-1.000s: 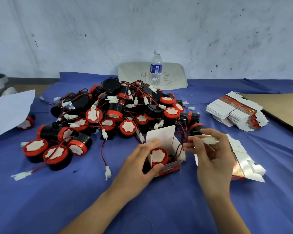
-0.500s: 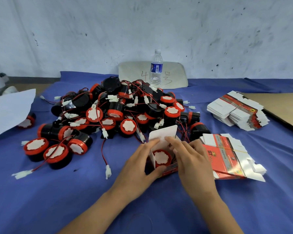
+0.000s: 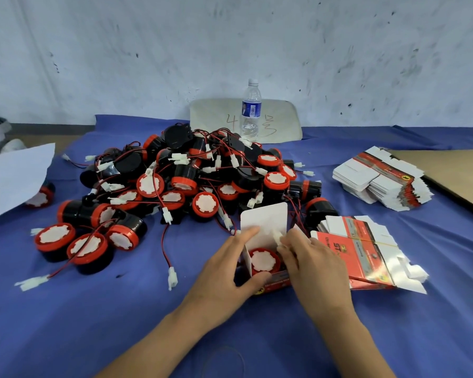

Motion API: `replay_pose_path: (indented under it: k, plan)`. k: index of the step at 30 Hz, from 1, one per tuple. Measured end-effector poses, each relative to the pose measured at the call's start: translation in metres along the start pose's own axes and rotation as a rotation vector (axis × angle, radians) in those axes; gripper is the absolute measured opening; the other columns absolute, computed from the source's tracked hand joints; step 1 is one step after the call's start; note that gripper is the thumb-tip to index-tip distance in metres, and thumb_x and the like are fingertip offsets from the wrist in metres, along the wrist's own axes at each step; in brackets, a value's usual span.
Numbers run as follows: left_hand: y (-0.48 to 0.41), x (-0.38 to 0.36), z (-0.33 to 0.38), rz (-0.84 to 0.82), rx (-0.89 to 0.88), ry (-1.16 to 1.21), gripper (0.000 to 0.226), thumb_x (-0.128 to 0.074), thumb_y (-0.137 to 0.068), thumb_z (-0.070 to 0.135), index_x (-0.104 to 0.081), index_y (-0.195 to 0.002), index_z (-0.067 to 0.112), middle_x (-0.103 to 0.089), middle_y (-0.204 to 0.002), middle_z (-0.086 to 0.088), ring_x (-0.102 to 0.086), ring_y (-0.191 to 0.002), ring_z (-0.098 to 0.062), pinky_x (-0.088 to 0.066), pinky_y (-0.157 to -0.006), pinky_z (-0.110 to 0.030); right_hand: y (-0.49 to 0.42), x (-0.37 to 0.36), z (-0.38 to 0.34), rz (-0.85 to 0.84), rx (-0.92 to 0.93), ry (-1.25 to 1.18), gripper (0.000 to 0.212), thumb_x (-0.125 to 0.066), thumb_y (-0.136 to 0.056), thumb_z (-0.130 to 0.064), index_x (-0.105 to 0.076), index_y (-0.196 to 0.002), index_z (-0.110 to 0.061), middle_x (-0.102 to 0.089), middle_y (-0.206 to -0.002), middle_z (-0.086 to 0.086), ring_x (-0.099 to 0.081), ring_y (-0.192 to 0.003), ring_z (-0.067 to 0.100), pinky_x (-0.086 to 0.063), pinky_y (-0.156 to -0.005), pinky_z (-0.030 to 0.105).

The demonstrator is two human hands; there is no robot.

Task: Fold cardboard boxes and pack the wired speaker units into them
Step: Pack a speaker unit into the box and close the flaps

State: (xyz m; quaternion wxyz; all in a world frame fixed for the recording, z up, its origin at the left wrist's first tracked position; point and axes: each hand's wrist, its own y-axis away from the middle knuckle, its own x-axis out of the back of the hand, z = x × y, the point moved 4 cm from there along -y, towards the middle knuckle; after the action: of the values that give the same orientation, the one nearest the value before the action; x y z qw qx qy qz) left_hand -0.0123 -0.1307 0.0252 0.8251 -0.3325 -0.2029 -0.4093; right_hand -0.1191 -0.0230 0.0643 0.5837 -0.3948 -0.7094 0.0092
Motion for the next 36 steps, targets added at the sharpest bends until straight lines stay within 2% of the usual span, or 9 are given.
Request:
replay_pose_path:
  k: [4, 12, 16, 18, 21, 24, 26, 30, 36]
  plan:
    - [0.001, -0.001, -0.003, -0.008, 0.013, -0.004, 0.073, -0.057, -0.086, 0.06, -0.005, -0.136, 0.069, -0.039, -0.123, 0.033, -0.045, -0.111, 0.005, -0.034, -0.089, -0.002, 0.003, 0.001, 0.0, 0.07, 0.022, 0.028, 0.025, -0.083, -0.069, -0.007, -0.06, -0.062, -0.009, -0.05, -0.046, 0.004, -0.039, -0.043, 0.022, -0.03, -0.037, 0.028]
    - [-0.002, -0.003, -0.004, -0.038, 0.006, -0.047, 0.078, -0.044, -0.087, 0.061, 0.011, -0.142, 0.058, -0.022, -0.147, 0.027, -0.029, -0.131, 0.008, -0.031, -0.098, -0.005, 0.005, -0.001, 0.002, 0.024, 0.123, 0.043, 0.022, -0.061, -0.09, -0.033, -0.078, -0.084, -0.019, -0.063, -0.081, -0.008, -0.053, -0.091, 0.024, -0.046, -0.063, 0.03]
    - [-0.004, -0.003, -0.004, -0.038, 0.021, -0.085, 0.072, -0.037, -0.086, 0.057, 0.006, -0.144, 0.046, -0.003, -0.16, 0.015, -0.006, -0.123, 0.031, -0.016, -0.095, 0.007, 0.004, -0.012, 0.004, -0.254, 0.006, 0.078, 0.061, -0.023, -0.089, -0.067, -0.072, -0.105, -0.035, -0.024, -0.145, -0.022, -0.001, -0.141, 0.018, -0.03, -0.108, 0.033]
    - [-0.004, -0.004, -0.004, -0.049, 0.028, -0.103, 0.07, -0.035, -0.086, 0.054, 0.006, -0.142, 0.044, 0.003, -0.16, 0.014, 0.003, -0.111, 0.041, -0.011, -0.091, 0.01, 0.004, -0.014, 0.004, -0.331, -0.009, 0.118, 0.078, -0.004, -0.079, -0.074, -0.068, -0.108, -0.04, 0.004, -0.149, -0.03, 0.026, -0.14, 0.015, -0.018, -0.116, 0.036]
    - [-0.003, -0.007, -0.003, -0.08, 0.041, -0.102, 0.062, -0.034, -0.087, 0.051, 0.002, -0.138, 0.048, 0.006, -0.161, 0.013, 0.004, -0.12, 0.035, -0.01, -0.092, 0.01, 0.003, -0.014, 0.004, -0.341, -0.03, 0.117, 0.087, 0.004, -0.073, -0.076, -0.068, -0.103, -0.037, 0.014, -0.148, -0.032, 0.037, -0.137, 0.016, -0.014, -0.117, 0.038]
    - [-0.003, -0.009, -0.005, -0.122, 0.057, -0.052, 0.064, -0.042, -0.085, 0.055, -0.005, -0.137, 0.052, 0.009, -0.161, 0.013, -0.007, -0.144, 0.005, -0.022, -0.11, -0.009, 0.004, -0.017, 0.007, -0.293, 0.006, 0.064, 0.081, -0.007, -0.077, -0.076, -0.072, -0.098, -0.033, 0.004, -0.153, -0.029, 0.025, -0.142, 0.016, -0.016, -0.117, 0.037]
    - [-0.005, -0.008, -0.007, -0.115, 0.053, -0.047, 0.066, -0.054, -0.087, 0.048, -0.016, -0.14, 0.047, 0.001, -0.161, 0.011, -0.018, -0.145, -0.004, -0.03, -0.114, -0.027, 0.005, -0.017, 0.007, -0.181, 0.009, -0.033, 0.057, -0.035, -0.086, -0.067, -0.076, -0.094, -0.028, -0.011, -0.155, -0.02, -0.002, -0.143, 0.016, -0.023, -0.114, 0.034]
    - [-0.006, -0.007, -0.009, -0.087, 0.034, -0.018, 0.059, -0.064, -0.091, 0.028, -0.039, -0.144, 0.033, -0.014, -0.16, 0.009, -0.035, -0.138, -0.006, -0.038, -0.109, -0.034, 0.009, -0.013, -0.002, 0.036, 0.058, -0.197, 0.018, -0.076, -0.08, -0.028, -0.076, -0.092, -0.014, -0.048, -0.141, -0.001, -0.061, -0.101, 0.024, -0.047, -0.077, 0.027]
    - [-0.005, -0.005, -0.006, -0.091, -0.014, -0.003, 0.053, -0.06, -0.094, 0.025, -0.041, -0.142, 0.039, -0.015, -0.158, 0.013, -0.037, -0.135, -0.002, -0.04, -0.107, -0.029, 0.009, -0.004, -0.012, 0.046, 0.171, -0.165, 0.033, -0.083, -0.07, -0.017, -0.064, -0.097, -0.017, -0.07, -0.096, -0.004, -0.064, -0.083, 0.02, -0.047, -0.064, 0.022]
